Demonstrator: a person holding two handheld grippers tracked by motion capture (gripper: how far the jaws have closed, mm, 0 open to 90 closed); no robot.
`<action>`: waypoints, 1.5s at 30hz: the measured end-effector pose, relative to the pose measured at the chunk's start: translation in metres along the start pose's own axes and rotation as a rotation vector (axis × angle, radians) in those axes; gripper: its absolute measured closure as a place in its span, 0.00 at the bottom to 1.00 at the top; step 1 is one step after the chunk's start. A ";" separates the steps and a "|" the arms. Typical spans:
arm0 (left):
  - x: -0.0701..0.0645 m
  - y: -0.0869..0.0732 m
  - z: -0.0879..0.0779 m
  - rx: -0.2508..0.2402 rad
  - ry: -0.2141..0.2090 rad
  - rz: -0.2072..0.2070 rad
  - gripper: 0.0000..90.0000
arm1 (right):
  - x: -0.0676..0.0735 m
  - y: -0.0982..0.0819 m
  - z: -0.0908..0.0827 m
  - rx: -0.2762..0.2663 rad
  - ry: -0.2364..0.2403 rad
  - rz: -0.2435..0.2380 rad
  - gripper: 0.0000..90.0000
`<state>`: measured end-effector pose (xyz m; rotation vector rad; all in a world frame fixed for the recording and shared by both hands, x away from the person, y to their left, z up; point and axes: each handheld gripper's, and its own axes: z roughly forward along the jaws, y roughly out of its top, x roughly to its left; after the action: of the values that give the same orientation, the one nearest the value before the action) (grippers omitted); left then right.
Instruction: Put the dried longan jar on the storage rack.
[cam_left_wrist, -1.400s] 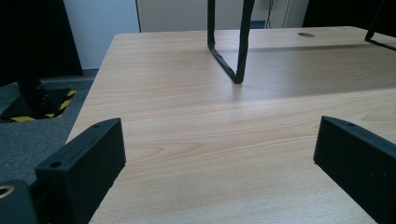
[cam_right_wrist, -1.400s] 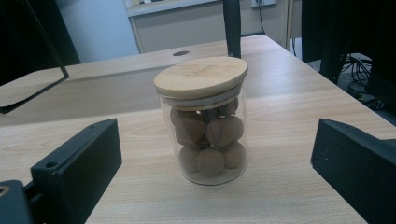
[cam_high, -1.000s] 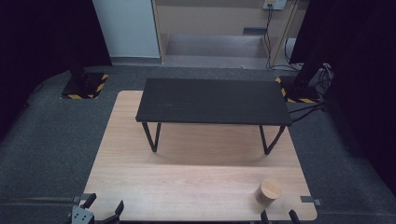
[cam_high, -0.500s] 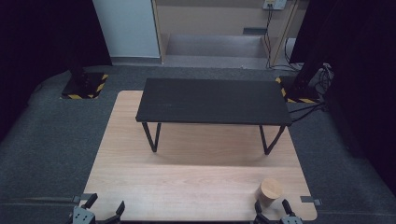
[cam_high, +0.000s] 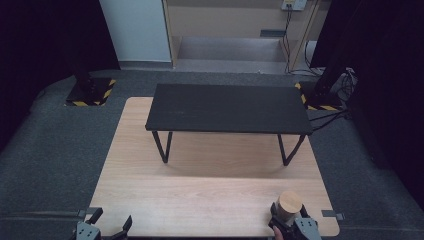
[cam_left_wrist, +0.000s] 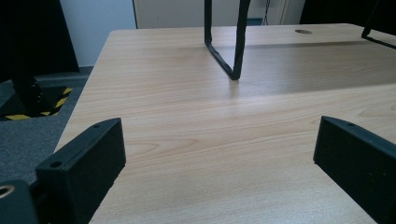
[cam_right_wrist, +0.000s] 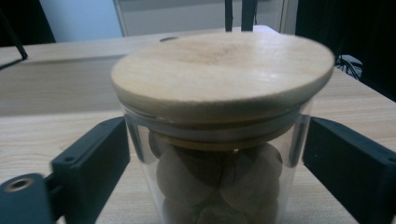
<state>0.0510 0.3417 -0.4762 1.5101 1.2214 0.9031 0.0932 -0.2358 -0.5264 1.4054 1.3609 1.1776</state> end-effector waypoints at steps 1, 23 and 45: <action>0.000 0.000 0.000 0.000 0.000 0.000 0.01 | 0.000 0.000 0.000 0.000 0.000 0.000 0.13; -0.003 0.004 -0.001 -0.017 -0.015 -0.012 0.01 | 0.003 0.086 -0.031 -0.053 0.103 0.010 0.28; -0.010 0.004 -0.003 -0.019 -0.069 -0.015 0.02 | 0.001 0.238 0.033 -0.130 0.171 -0.066 0.28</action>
<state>0.0473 0.3329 -0.4711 1.5025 1.1701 0.8438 0.1769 -0.2489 -0.3016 1.1814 1.4094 1.3428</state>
